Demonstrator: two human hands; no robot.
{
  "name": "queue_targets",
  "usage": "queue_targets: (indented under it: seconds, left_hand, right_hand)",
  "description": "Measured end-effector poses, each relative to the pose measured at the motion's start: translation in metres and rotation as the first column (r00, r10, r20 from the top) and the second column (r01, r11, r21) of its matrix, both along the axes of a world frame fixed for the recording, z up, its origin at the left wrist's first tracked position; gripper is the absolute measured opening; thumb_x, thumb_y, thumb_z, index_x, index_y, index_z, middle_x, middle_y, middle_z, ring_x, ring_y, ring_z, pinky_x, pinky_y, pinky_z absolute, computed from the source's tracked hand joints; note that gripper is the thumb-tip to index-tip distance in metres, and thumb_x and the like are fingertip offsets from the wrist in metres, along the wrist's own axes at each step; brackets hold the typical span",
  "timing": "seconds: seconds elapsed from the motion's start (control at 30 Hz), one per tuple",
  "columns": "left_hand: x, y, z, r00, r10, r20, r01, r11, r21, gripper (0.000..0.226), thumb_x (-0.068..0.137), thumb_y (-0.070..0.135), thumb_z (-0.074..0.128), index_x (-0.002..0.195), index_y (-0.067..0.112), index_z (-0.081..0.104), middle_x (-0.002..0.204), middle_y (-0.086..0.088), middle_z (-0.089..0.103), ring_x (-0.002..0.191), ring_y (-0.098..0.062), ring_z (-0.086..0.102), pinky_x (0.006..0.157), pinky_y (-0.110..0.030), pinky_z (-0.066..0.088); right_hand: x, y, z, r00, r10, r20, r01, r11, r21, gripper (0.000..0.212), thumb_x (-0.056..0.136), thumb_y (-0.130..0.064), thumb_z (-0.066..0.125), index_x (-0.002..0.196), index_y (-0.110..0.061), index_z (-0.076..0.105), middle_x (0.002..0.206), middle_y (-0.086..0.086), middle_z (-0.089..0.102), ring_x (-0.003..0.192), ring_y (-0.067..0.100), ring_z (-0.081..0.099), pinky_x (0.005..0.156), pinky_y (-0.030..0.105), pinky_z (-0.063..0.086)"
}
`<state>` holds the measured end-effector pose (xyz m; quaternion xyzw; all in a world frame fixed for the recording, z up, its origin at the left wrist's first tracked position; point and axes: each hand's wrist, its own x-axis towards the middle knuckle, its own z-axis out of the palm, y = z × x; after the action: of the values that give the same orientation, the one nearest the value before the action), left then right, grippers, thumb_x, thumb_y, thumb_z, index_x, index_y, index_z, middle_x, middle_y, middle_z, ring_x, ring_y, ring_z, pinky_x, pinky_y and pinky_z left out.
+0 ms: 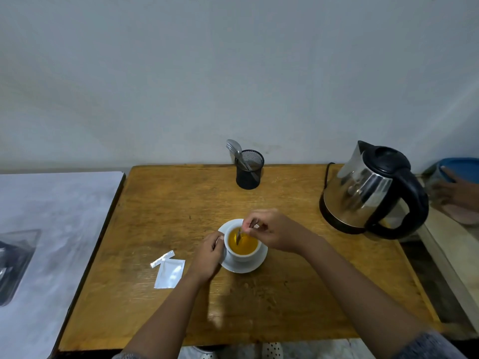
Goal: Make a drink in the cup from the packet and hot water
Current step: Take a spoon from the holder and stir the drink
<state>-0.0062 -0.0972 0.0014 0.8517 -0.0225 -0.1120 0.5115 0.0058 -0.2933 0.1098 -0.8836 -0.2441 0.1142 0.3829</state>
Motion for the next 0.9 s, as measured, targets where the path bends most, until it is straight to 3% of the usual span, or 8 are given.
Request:
queue_targets:
  seconds: [0.2,0.37,0.57,0.7,0.9]
  left_hand:
    - [0.001,0.001,0.001,1.0,0.0,0.001,0.0,1.0,-0.02,0.023,0.096,0.016,0.04,0.09,0.011,0.062,0.093,-0.012,0.062,0.082,-0.015,0.054,0.07,-0.023,0.04]
    - [0.001,0.001,0.0,1.0,0.003,-0.009,-0.004,1.0,-0.009,0.024,0.096,0.019,0.04,0.093,0.011,0.062,0.095,-0.012,0.062,0.085,-0.017,0.055,0.071,-0.027,0.041]
    - [0.0,0.001,0.002,0.999,0.009,-0.037,-0.009,1.0,-0.014,0.025,0.097,0.022,0.039,0.096,0.012,0.062,0.098,-0.011,0.062,0.088,-0.018,0.056,0.074,-0.027,0.042]
    - [0.001,0.001,0.004,0.998,0.012,-0.066,-0.013,1.0,-0.009,0.023,0.097,0.021,0.039,0.097,0.013,0.061,0.1,-0.011,0.061,0.086,-0.014,0.053,0.075,-0.026,0.043]
    - [0.002,0.002,0.004,0.996,0.005,-0.087,-0.006,1.0,-0.011,0.024,0.096,0.02,0.039,0.095,0.011,0.061,0.099,-0.012,0.061,0.089,-0.021,0.055,0.074,-0.029,0.042]
  right_hand:
    - [0.002,0.001,-0.008,0.994,0.097,-0.055,-0.102,0.989,-0.104,0.014,0.09,-0.014,0.057,0.1,-0.009,0.066,0.104,0.004,0.067,0.095,0.014,0.062,0.084,0.033,0.055]
    - [0.011,0.002,-0.001,0.978,0.207,0.008,-0.198,0.947,-0.253,0.018,0.091,-0.011,0.056,0.102,-0.003,0.067,0.105,0.01,0.066,0.093,0.018,0.059,0.08,0.027,0.047]
    - [0.021,0.001,0.012,0.947,0.321,-0.032,-0.301,0.844,-0.444,0.025,0.094,-0.016,0.051,0.112,-0.006,0.066,0.112,0.011,0.066,0.103,0.022,0.058,0.088,0.029,0.045]
    - [0.019,-0.001,0.013,0.954,0.298,-0.035,-0.282,0.851,-0.443,0.023,0.093,-0.017,0.053,0.107,-0.007,0.069,0.107,0.01,0.069,0.098,0.021,0.06,0.089,0.037,0.05]
    - [0.009,0.003,0.008,0.983,0.179,0.029,-0.163,0.941,-0.298,0.021,0.09,-0.017,0.057,0.096,-0.004,0.072,0.092,0.013,0.072,0.083,0.022,0.063,0.075,0.035,0.051]
